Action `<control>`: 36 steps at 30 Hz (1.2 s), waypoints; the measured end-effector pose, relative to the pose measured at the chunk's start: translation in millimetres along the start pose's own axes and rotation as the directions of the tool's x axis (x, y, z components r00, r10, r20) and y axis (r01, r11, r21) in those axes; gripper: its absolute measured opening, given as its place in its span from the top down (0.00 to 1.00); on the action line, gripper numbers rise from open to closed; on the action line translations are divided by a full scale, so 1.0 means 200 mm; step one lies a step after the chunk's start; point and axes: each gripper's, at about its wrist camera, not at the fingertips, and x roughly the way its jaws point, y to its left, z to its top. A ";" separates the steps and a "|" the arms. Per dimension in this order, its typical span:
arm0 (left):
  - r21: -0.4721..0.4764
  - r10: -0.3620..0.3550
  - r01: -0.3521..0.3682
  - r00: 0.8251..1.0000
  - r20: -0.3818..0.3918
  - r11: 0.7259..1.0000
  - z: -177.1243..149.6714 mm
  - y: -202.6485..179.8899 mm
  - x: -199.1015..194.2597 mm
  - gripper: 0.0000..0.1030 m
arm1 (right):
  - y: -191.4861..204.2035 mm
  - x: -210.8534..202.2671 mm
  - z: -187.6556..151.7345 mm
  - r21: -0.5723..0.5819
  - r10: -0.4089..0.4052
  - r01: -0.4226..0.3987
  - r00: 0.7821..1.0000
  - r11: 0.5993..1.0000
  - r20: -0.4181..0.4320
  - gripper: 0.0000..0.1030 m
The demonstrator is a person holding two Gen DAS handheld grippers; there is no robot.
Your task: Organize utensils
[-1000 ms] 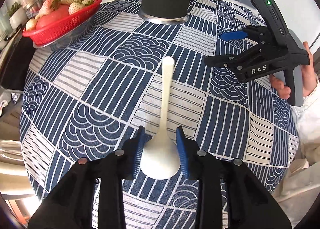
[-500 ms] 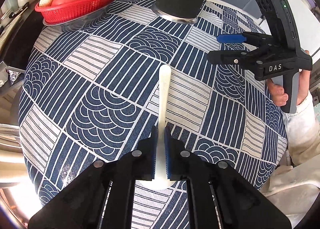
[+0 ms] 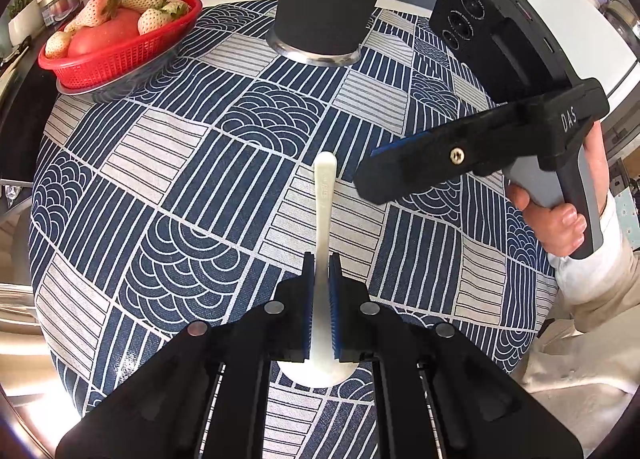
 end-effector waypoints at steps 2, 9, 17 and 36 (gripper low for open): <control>0.011 -0.012 0.011 1.000 0.009 1.000 0.02 -0.01 0.00 0.93 | 0.00 0.02 0.00 0.052 0.027 -0.027 1.000 0.998 0.002 0.07; 0.047 -0.064 0.063 0.998 0.015 0.997 0.05 -0.08 0.01 0.97 | -0.04 0.04 0.01 0.206 0.035 -0.042 0.999 0.978 0.042 0.42; 0.039 -0.071 0.070 0.997 0.030 0.997 0.05 -0.08 0.01 0.99 | -0.13 0.08 0.02 0.242 0.060 -0.073 0.996 0.968 0.060 0.99; -0.027 0.221 -0.222 0.975 -0.020 0.975 -0.16 0.04 -0.10 0.34 | 0.05 -0.03 0.04 -0.047 -0.293 0.300 0.949 0.953 0.119 0.35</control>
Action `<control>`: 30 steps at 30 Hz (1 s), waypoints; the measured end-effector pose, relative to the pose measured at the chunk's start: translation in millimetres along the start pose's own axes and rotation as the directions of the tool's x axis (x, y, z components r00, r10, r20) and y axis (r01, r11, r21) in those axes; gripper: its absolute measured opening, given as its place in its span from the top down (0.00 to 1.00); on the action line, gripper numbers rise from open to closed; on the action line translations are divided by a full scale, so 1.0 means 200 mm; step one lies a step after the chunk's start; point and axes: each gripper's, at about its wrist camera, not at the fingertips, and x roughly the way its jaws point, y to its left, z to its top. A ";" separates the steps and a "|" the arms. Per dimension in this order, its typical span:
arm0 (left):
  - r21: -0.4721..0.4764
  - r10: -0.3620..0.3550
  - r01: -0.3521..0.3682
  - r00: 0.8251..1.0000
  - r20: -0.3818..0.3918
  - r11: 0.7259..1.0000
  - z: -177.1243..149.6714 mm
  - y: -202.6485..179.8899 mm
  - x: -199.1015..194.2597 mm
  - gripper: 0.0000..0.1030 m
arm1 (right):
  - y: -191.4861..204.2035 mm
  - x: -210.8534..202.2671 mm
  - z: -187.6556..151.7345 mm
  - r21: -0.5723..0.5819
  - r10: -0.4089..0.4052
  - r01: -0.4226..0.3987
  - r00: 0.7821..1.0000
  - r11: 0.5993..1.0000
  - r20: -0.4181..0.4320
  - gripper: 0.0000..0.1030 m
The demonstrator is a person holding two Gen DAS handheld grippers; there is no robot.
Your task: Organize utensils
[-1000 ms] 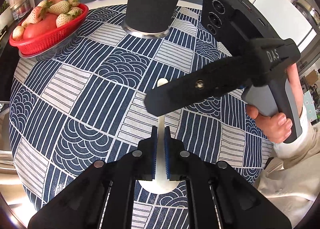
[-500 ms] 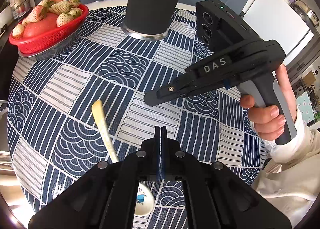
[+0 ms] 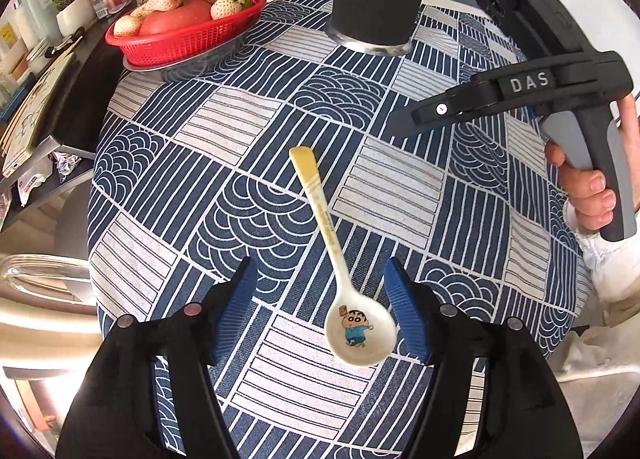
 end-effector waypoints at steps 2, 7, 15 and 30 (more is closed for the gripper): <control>-0.006 0.042 -0.042 0.999 -0.023 0.999 0.00 0.00 0.03 0.32 | 0.02 -0.03 -0.01 -0.043 -0.045 0.046 0.999 0.998 0.027 0.27; -0.004 0.072 -0.072 0.995 -0.072 0.997 0.00 -0.03 0.13 0.32 | 0.01 -0.08 -0.03 -0.104 -0.148 0.156 0.986 0.982 0.080 0.17; -0.074 0.042 -0.048 0.996 -0.073 0.996 0.08 0.01 0.12 0.93 | -0.09 -0.12 -0.06 -0.077 -0.195 0.204 0.975 0.976 0.107 0.17; 0.123 -0.021 0.019 1.000 0.021 0.992 0.28 -0.28 -0.01 0.93 | -0.13 -0.30 -0.07 0.012 0.092 -0.096 0.979 0.995 0.180 0.17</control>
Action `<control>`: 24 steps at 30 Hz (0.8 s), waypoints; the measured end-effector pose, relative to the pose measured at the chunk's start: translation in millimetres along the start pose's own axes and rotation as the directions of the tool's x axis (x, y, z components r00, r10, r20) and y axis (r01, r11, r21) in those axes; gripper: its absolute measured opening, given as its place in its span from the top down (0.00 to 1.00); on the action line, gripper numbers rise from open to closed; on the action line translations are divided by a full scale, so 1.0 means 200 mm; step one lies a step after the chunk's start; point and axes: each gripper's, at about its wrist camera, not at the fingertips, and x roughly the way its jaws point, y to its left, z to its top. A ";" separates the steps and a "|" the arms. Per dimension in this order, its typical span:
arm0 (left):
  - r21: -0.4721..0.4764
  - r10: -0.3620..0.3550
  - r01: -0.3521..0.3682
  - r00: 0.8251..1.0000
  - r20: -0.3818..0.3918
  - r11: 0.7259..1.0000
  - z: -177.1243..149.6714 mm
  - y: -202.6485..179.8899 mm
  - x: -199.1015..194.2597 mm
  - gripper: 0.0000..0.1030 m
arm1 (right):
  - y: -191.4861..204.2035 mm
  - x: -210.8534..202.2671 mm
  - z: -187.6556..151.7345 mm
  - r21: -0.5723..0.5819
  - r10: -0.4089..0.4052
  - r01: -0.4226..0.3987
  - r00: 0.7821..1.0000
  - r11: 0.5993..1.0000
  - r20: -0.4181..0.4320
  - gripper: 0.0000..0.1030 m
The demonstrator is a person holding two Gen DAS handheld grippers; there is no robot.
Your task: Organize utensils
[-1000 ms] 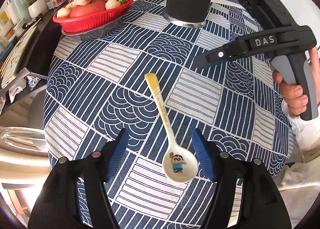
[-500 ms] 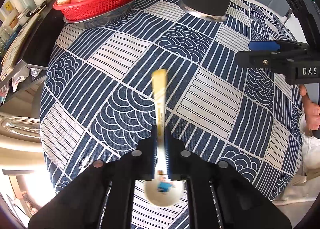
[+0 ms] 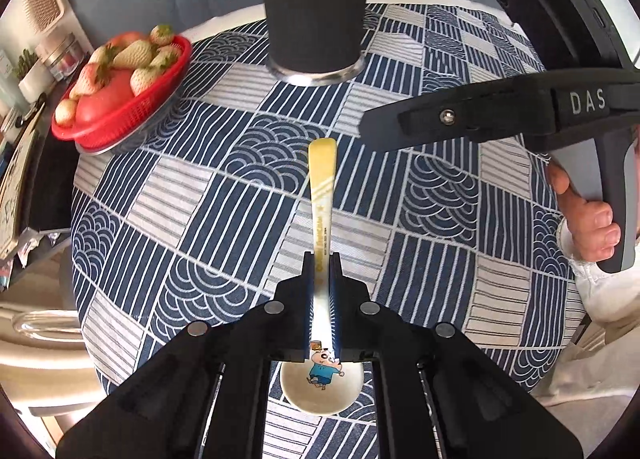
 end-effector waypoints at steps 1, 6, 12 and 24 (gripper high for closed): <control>0.007 -0.008 0.008 1.000 0.007 1.000 0.02 -0.02 -0.01 0.93 | -0.01 -0.02 0.00 0.011 0.012 -0.012 1.000 1.000 0.005 0.17; 0.068 -0.045 0.042 0.998 0.038 0.997 0.12 -0.14 -0.05 0.93 | -0.06 -0.08 0.00 0.049 0.049 -0.050 0.998 0.998 0.025 0.20; 0.110 -0.064 0.056 0.996 0.067 0.992 0.18 -0.23 -0.04 0.93 | -0.02 -0.21 -0.01 -0.023 0.089 -0.088 0.993 0.996 0.073 0.89; 0.166 -0.110 0.076 0.972 0.207 0.983 0.37 -0.28 -0.20 0.93 | 0.12 -0.59 0.09 -0.145 0.073 -0.041 0.973 0.989 0.218 0.95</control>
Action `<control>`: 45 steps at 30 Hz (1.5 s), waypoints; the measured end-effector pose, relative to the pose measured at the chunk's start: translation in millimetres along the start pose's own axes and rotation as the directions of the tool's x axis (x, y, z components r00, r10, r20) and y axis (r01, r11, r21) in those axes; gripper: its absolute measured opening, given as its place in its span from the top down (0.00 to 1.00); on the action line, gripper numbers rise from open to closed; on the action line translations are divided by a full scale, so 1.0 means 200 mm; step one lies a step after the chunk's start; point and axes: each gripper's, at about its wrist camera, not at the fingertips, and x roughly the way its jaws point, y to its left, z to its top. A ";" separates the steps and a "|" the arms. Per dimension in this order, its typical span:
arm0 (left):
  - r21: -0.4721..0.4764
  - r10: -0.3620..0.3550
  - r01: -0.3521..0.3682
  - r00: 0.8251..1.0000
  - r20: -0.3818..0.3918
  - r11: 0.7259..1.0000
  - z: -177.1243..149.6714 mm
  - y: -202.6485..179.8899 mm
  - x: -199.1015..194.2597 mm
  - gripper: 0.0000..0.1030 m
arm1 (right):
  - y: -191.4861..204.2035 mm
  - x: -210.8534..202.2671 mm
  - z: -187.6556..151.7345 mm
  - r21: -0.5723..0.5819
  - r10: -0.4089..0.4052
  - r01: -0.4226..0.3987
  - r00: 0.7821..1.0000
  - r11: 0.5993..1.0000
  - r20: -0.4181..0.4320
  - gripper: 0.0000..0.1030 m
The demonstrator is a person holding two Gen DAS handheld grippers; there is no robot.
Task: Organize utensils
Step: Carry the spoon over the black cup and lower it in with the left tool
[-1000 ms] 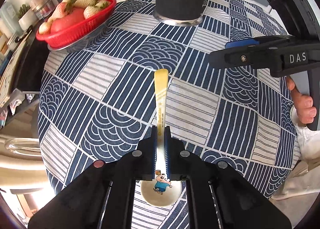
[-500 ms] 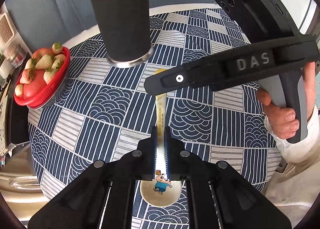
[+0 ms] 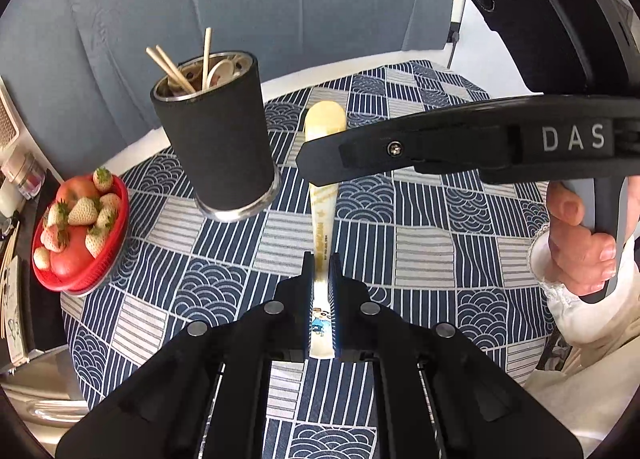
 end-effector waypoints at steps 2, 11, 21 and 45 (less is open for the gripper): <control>0.014 -0.003 0.003 0.999 0.035 1.000 0.06 -0.01 -0.04 0.93 | 0.02 -0.06 0.05 -0.018 -0.014 0.014 0.999 1.000 0.032 0.95; 0.076 0.010 -0.023 0.987 0.161 0.997 0.31 -0.01 -0.18 0.93 | 0.09 -0.27 0.28 -0.077 -0.059 0.071 0.987 0.994 0.149 0.95; 0.074 0.019 -0.040 0.964 0.266 0.996 0.54 0.09 -0.24 0.93 | 0.14 -0.32 0.55 -0.153 -0.122 0.161 0.964 0.975 0.236 0.95; -0.018 0.011 -0.005 0.946 0.325 1.000 0.72 0.51 0.04 0.91 | 0.05 0.10 0.84 -0.251 -0.249 0.313 0.934 0.916 0.257 0.95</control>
